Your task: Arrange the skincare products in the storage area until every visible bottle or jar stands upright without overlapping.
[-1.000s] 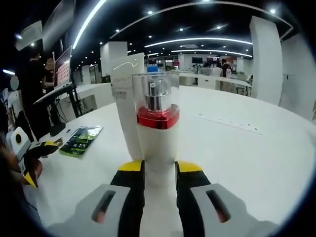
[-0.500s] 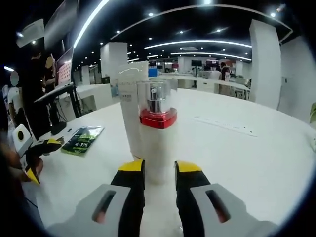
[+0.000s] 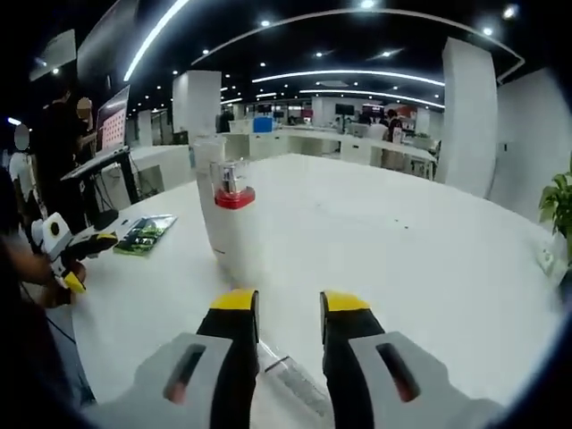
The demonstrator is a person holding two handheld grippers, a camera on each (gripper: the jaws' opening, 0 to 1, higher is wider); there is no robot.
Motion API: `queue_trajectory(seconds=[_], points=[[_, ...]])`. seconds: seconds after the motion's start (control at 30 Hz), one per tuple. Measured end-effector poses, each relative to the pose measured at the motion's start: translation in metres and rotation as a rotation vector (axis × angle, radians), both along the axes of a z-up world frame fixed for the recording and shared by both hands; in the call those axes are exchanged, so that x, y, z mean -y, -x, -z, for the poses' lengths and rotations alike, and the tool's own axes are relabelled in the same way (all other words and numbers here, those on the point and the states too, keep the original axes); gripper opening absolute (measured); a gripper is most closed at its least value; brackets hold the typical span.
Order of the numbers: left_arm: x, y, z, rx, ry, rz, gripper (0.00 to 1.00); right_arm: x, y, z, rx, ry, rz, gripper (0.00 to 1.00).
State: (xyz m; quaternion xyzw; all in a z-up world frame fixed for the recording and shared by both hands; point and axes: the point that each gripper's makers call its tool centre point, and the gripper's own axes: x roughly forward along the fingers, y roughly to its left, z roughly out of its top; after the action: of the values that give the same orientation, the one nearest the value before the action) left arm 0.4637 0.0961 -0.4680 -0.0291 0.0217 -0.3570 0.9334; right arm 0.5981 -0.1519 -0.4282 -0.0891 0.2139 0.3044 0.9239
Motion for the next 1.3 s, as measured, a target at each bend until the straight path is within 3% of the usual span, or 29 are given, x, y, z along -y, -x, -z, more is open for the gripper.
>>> queue_trajectory(seconds=[0.17,0.33,0.47,0.5,0.63,0.77,0.93,1.1,1.3], points=[[0.000,0.000,0.000,-0.005,0.003,-0.001,0.74,0.006,0.015,0.018,-0.059,0.049,-0.041,0.28],[0.000,0.000,0.001,-0.008,0.003,0.001,0.74,0.005,0.027,0.039,-0.108,0.178,-0.145,0.33],[0.000,0.000,0.001,-0.012,0.002,0.003,0.74,0.003,0.027,0.046,-0.124,0.194,-0.171,0.33],[0.000,0.000,0.001,-0.012,0.002,0.003,0.74,0.002,0.028,0.051,-0.153,0.196,-0.189,0.33],[0.000,0.000,0.002,-0.015,0.001,0.004,0.74,0.006,0.024,0.061,-0.168,0.271,-0.234,0.30],[0.000,0.000,0.002,-0.017,0.001,0.004,0.74,0.003,0.029,0.074,-0.234,0.326,-0.314,0.30],[0.000,0.000,0.003,-0.021,0.001,0.007,0.74,0.008,0.028,0.083,-0.270,0.381,-0.319,0.22],[0.001,0.000,0.003,-0.027,0.002,0.010,0.74,0.006,0.032,0.088,-0.287,0.402,-0.337,0.20],[0.001,0.000,0.003,-0.029,0.005,0.010,0.74,0.007,0.029,0.087,-0.298,0.369,-0.298,0.20]])
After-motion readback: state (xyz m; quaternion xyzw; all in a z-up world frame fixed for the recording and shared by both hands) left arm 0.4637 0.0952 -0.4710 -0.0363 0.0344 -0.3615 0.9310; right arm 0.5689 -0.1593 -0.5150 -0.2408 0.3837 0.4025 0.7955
